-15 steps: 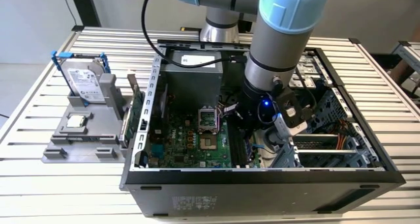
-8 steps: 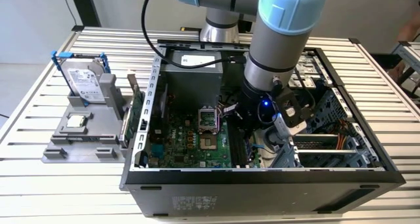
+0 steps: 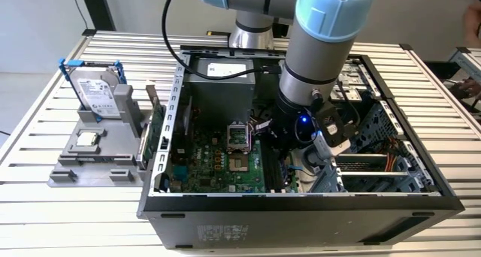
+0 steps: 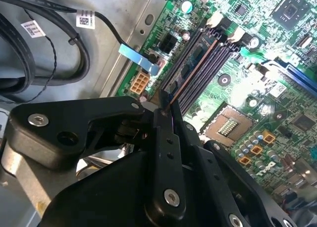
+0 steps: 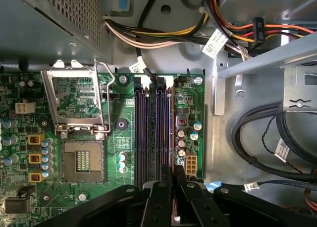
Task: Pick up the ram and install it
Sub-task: 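Insert the ram into the slot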
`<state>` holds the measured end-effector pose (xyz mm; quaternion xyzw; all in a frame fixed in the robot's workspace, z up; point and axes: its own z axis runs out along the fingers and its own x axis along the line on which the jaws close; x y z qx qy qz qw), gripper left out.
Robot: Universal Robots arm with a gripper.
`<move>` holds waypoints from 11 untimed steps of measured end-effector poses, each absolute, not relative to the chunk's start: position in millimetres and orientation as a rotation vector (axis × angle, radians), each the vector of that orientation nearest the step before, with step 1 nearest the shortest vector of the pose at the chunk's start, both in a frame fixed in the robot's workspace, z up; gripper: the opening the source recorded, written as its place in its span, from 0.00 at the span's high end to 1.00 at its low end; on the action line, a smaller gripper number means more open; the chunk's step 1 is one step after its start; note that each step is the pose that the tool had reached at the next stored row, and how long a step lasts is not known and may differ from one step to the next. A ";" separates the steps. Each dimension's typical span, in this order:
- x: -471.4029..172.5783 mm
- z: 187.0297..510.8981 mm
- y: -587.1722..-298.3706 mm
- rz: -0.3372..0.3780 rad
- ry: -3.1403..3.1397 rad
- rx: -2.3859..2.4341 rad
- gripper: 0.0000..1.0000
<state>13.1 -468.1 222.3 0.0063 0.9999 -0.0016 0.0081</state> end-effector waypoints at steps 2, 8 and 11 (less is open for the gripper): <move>13.1 222.3 -468.2 -0.004 3.127 0.020 1.00; 14.8 222.4 -469.1 -0.006 3.131 0.019 1.00; 14.9 222.4 -469.2 -0.006 3.131 0.019 1.00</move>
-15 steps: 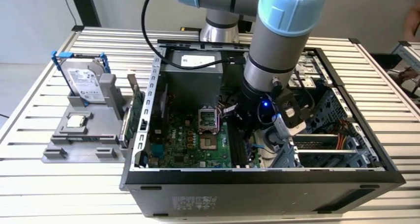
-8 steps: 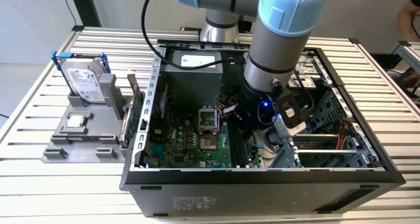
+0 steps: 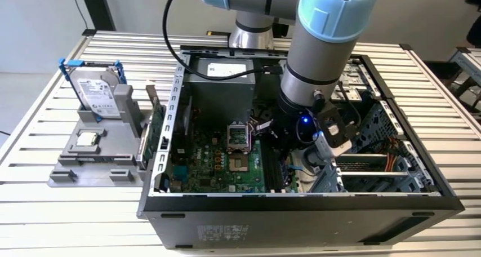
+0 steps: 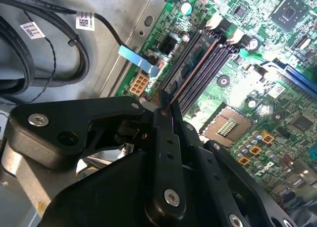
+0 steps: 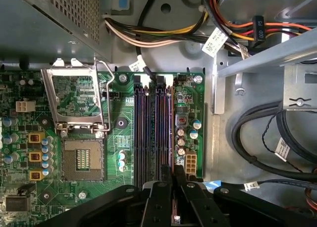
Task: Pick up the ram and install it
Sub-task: 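Insert the ram into the slot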
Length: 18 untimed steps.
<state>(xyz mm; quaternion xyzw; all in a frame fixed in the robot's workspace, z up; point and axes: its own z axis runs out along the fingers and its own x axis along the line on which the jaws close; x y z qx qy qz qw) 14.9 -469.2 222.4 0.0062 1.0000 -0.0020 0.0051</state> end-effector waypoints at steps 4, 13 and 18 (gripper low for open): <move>15.0 222.1 -469.3 -0.008 3.131 0.019 1.00; 15.0 220.0 -469.2 -0.012 3.131 0.019 1.00; 14.0 220.0 -469.2 -0.012 3.131 0.019 1.00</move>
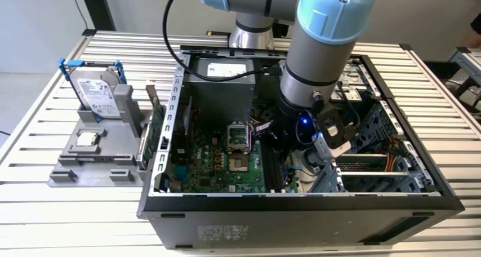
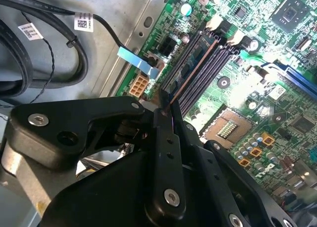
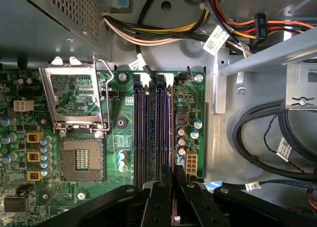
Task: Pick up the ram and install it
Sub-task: 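Insert the ram into the slot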
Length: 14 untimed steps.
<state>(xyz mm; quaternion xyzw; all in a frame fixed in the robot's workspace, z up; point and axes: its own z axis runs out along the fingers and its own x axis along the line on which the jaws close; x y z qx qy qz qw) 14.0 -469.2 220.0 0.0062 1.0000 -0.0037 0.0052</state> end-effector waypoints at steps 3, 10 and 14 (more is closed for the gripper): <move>12.3 219.9 -469.2 -0.012 3.131 0.019 1.00; 11.8 216.1 -469.2 -0.011 3.131 0.019 1.00; 11.7 214.4 -469.4 -0.012 3.131 0.019 1.00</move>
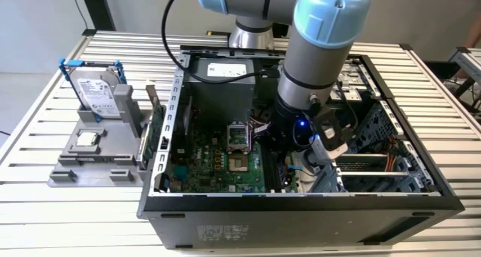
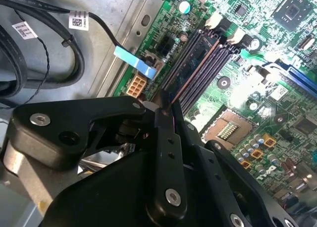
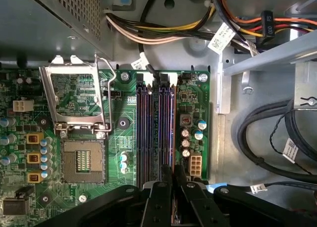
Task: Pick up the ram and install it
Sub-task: 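Insert the ram into the slot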
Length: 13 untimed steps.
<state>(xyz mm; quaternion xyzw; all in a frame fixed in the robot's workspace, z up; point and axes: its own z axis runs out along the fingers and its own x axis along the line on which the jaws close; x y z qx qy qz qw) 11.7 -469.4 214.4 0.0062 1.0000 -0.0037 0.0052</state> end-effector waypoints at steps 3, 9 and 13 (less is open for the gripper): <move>11.8 212.9 -469.7 -0.011 3.131 0.019 1.00; 11.8 211.3 -469.8 -0.012 3.131 0.019 1.00; 11.7 211.2 -469.8 -0.011 3.131 0.019 0.00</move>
